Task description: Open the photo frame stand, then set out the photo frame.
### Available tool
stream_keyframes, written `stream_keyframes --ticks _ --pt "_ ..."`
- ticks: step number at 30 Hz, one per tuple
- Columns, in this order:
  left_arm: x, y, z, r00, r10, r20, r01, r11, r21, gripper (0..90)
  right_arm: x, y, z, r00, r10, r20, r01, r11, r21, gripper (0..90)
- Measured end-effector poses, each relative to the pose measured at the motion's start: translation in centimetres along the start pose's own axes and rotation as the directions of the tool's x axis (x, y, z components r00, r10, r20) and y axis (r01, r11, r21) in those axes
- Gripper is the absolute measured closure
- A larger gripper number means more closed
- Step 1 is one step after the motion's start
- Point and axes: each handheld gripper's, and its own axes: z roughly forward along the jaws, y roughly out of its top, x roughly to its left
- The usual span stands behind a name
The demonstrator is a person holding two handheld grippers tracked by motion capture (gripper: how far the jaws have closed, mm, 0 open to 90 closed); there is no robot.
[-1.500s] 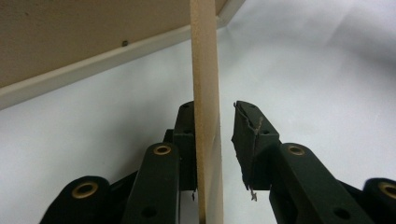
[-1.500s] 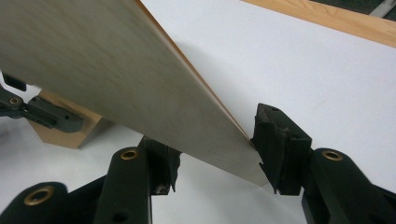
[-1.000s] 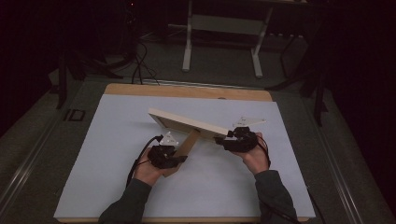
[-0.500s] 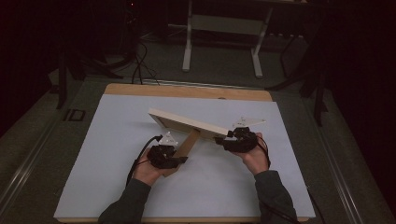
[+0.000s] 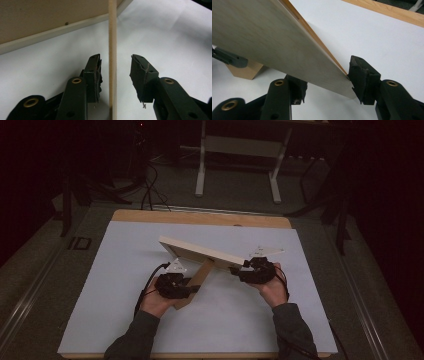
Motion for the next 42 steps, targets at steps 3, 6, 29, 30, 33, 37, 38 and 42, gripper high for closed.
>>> stream_keyframes --ticks 3,6,29,30,33,37,38,42 --pt "0.1 0.0 -0.3 0.9999 -0.012 0.006 0.012 0.9998 -0.015 60.6 0.0 -0.1 0.1 1.0 -0.001 0.002 0.001 1.0 0.002 48.4" --pt "0.2 0.1 -0.6 0.9997 -0.02 0.015 0.02 0.9992 -0.035 60.6 0.0 -0.2 0.1 1.0 -0.002 0.002 0.002 1.0 -0.002 48.3" --pt "1.2 0.3 -3.3 0.9971 -0.076 0.005 0.076 0.9865 -0.145 59.7 0.4 -0.7 0.3 0.9996 -0.017 0.024 0.017 1.0 -0.016 44.3" --pt "1.2 0.3 -3.4 0.9966 -0.082 0.007 0.082 0.9852 -0.15 59.8 0.4 -0.7 0.3 0.9995 -0.018 0.025 0.018 1.0 -0.015 44.3" --pt "1.4 0.4 -3.7 0.9958 -0.091 0.004 0.091 0.9827 -0.161 60.0 0.6 -0.7 0.2 0.999 -0.027 0.036 0.027 1.0 -0.006 43.8" --pt "1.6 0.4 -4.0 0.9951 -0.099 -0.006 0.096 0.9811 -0.168 60.0 0.7 -0.8 0.1 0.9985 -0.04 0.037 0.04 0.999 -0.003 39.9" --pt "1.6 0.3 -4.0 0.9949 -0.101 -0.006 0.098 0.9807 -0.169 60.1 0.7 -0.8 0.2 0.9982 -0.035 0.05 0.035 0.999 0.008 37.2" --pt "1.8 0.3 -4.2 0.9939 -0.109 -0.017 0.104 0.979 -0.175 60.0 0.4 -1.4 0.3 0.9957 -0.041 0.083 0.037 0.998 0.043 35.1"
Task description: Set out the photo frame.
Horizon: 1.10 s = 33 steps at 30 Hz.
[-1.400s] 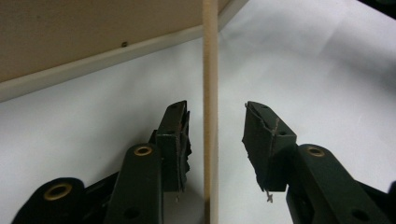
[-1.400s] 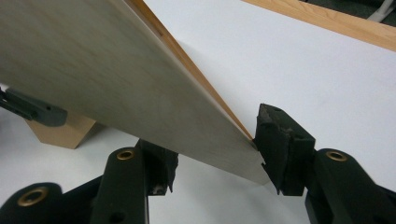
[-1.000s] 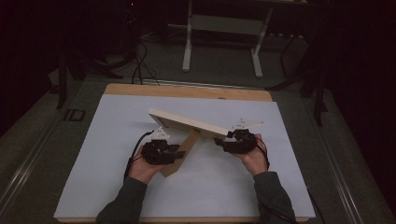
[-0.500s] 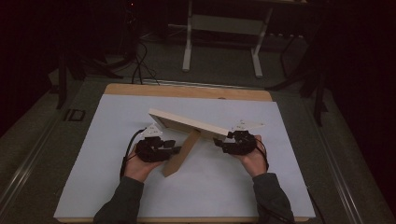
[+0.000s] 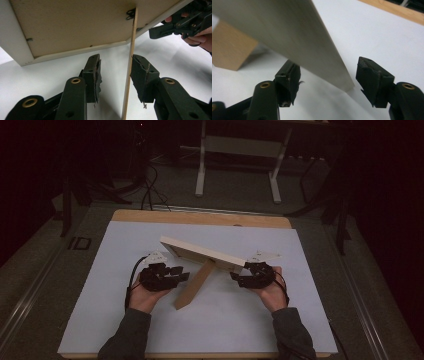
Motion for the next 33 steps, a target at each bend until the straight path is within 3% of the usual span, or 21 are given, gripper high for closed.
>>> stream_keyframes --ticks 7,13,18,21,26,33 --pt "0.3 0.0 -0.6 0.9997 -0.026 -0.004 0.026 0.9994 -0.023 61.6 -0.9 -0.9 -0.5 0.9995 0.032 -0.002 -0.032 0.999 0.002 35.4" --pt "0.7 0.0 -0.9 0.9974 -0.049 -0.054 0.047 0.9985 -0.029 61.7 -1.2 -1.2 -0.9 0.9987 0.052 -0.001 -0.052 0.999 0.007 37.9" --pt "0.8 0.1 -1.3 0.9941 -0.05 -0.096 0.047 0.9983 -0.033 62.8 -1.3 -1.3 -0.8 0.9997 0.024 0.004 -0.024 0.999 0.023 41.1" --pt "0.8 0.3 -1.9 0.9931 -0.059 -0.101 0.054 0.9973 -0.05 63.2 -1.1 -1.4 -0.6 0.9999 -0.007 0.012 0.007 0.999 0.043 43.5" --pt "1.0 0.4 -2.3 0.9914 -0.078 -0.105 0.071 0.9951 -0.07 63.3 -1.0 -1.4 -0.4 0.9997 -0.017 0.014 0.016 0.998 0.058 47.8" --pt "0.9 0.5 -2.3 0.9895 -0.065 -0.129 0.057 0.9965 -0.061 65.1 -1.5 -1.6 -1.0 0.9996 -0.026 0.009 0.026 0.997 0.073 56.7"
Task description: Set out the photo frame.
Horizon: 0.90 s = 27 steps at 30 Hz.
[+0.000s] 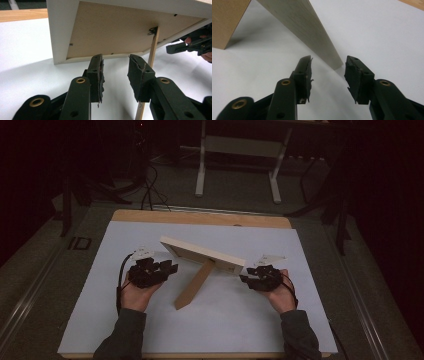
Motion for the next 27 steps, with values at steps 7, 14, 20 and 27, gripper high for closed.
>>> stream_keyframes --ticks 7,14,20,27 --pt "-0.2 0.7 -0.1 0.9991 0.019 -0.037 -0.019 0.9998 0.004 66.5 -0.2 0.0 -0.2 0.9999 0.011 -0.011 -0.011 1.0 0.007 64.0" --pt "-0.3 1.1 0.2 0.9961 0.051 -0.072 -0.049 0.9985 0.023 74.4 -0.5 0.0 -0.1 0.9997 0.025 -0.002 -0.025 1.0 0.019 76.8" --pt "-0.3 1.3 0.9 0.9952 0.047 -0.086 -0.045 0.9987 0.025 86.3 -0.9 0.3 -0.6 0.9945 0.09 0.053 -0.089 0.996 -0.031 89.8" --pt "-0.2 1.8 1.7 0.9933 0.043 -0.107 -0.041 0.999 0.019 90.0 -0.9 0.9 -0.9 0.9866 0.147 0.071 -0.139 0.985 -0.102 90.0"
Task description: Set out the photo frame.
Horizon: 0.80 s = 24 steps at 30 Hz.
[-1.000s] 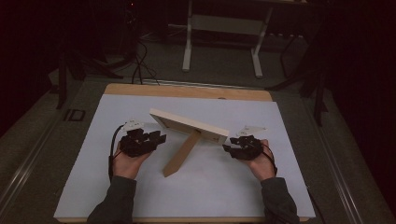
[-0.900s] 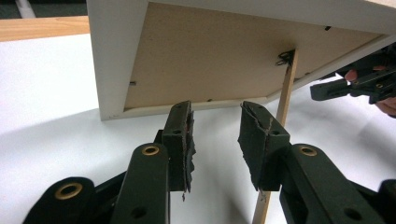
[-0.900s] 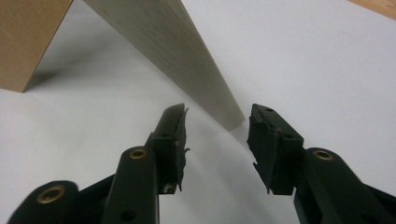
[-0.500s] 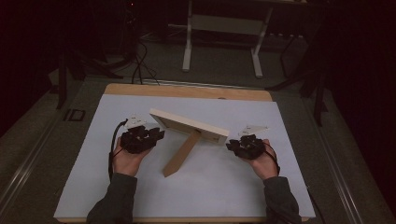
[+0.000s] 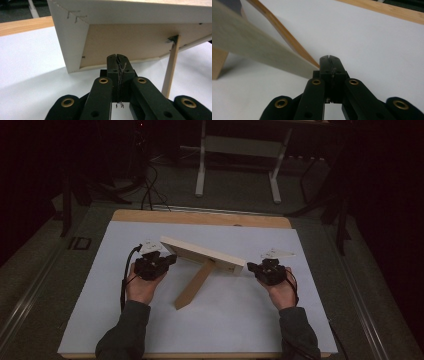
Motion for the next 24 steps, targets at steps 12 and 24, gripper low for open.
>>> stream_keyframes --ticks 12,24 --pt "-0.4 0.8 1.2 0.9995 0.016 -0.028 -0.016 0.9998 0.015 90.0 1.1 0.7 0.6 0.9987 0.035 -0.039 -0.037 0.997 -0.07 90.0" --pt "-0.5 1.3 1.8 0.9996 0.017 -0.023 -0.016 0.9997 0.018 90.0 1.1 0.7 0.8 0.9971 0.051 -0.057 -0.056 0.994 -0.098 90.0"
